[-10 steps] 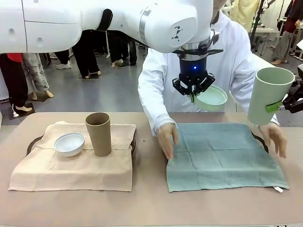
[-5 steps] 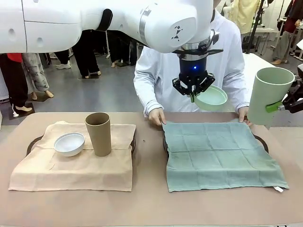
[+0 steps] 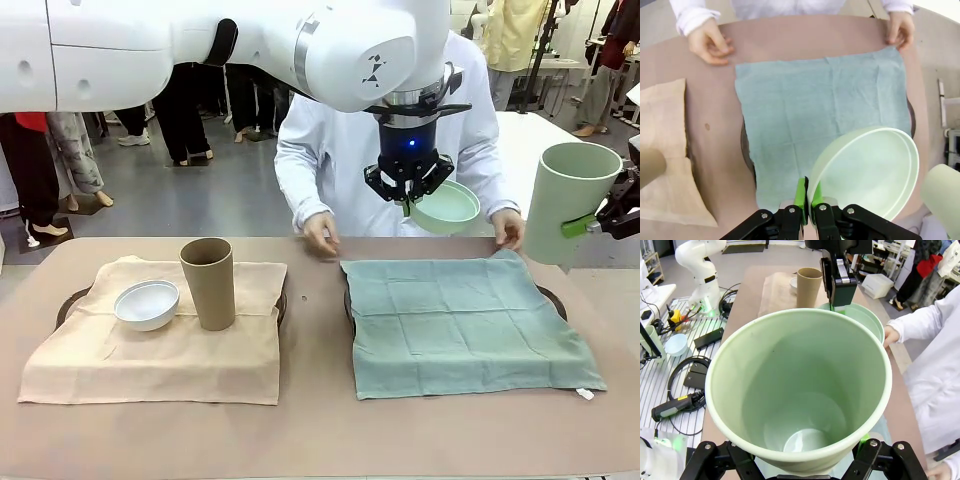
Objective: Set up a tray with a mat and arrange the tableware.
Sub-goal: Place the Picnic Bowl and Reusable plastic cup back onto the Handle tray in front of the human's position.
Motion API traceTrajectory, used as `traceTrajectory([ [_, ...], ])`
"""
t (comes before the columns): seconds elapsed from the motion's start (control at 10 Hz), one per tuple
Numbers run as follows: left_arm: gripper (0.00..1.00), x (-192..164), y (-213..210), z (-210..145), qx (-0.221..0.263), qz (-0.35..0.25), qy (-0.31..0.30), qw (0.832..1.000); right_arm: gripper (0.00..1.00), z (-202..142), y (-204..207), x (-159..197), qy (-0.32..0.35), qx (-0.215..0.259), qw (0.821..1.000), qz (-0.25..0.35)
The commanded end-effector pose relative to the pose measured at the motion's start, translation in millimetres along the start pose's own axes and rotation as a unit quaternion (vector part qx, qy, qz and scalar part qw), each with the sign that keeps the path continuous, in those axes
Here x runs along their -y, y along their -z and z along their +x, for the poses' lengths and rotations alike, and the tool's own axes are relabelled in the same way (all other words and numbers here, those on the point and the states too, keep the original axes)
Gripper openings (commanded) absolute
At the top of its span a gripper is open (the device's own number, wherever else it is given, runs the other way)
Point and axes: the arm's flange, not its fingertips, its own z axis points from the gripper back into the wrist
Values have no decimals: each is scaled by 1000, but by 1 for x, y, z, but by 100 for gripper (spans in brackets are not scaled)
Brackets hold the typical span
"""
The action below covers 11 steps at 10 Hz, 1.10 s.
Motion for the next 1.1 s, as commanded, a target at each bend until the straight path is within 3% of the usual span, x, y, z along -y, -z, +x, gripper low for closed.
traceTrajectory([
  [0.0,0,2,-4,5,-2,-9,7,1000,0,0,0,3,-6,-3,1000,0],
  [0.3,0,2,-4,5,-2,-9,7,1000,0,0,0,3,-6,-3,1000,0],
  [0.4,4,0,0,0,0,0,0,1000,85,0,0,0,0,0,1000,0],
  [0.8,4,-37,63,-16,-41,-42,-5,998,85,-56,37,35,-46,101,990,92],
  [1.0,4,-51,82,-21,-56,-58,-14,997,85,-86,57,56,-40,122,985,117],
])
